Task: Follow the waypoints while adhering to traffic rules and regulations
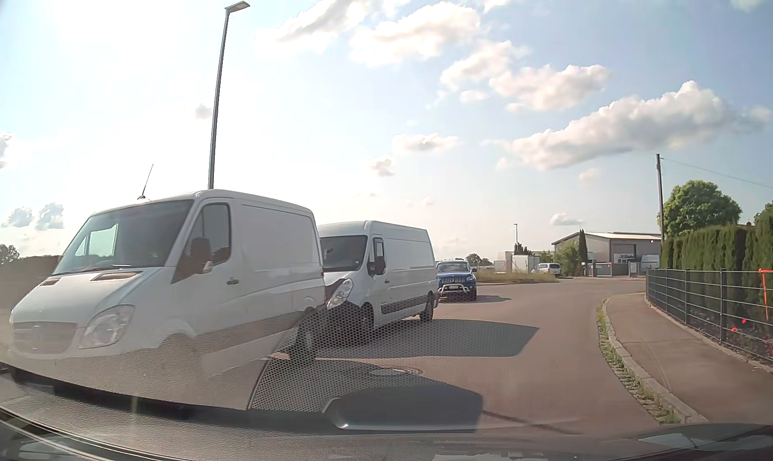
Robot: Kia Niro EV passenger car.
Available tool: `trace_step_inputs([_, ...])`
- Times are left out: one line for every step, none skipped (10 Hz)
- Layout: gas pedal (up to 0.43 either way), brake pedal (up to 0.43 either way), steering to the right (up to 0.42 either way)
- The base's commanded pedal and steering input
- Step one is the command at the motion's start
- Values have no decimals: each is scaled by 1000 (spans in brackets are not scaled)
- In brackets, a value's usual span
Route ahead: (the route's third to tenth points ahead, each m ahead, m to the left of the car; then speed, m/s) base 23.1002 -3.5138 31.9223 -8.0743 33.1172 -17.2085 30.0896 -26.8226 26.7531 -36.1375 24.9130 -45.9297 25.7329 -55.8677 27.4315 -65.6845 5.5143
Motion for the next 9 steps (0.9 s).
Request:
trace_step_inputs([0, 18, 133])
trace_step_inputs([0, 18, 110])
trace_step_inputs([0, 18, 108])
trace_step_inputs([0, 12, 110])
trace_step_inputs([0, 18, 111])
trace_step_inputs([0, 18, 115])
trace_step_inputs([0, 18, 119])
trace_step_inputs([0, 18, 121])
trace_step_inputs([0, 18, 121])
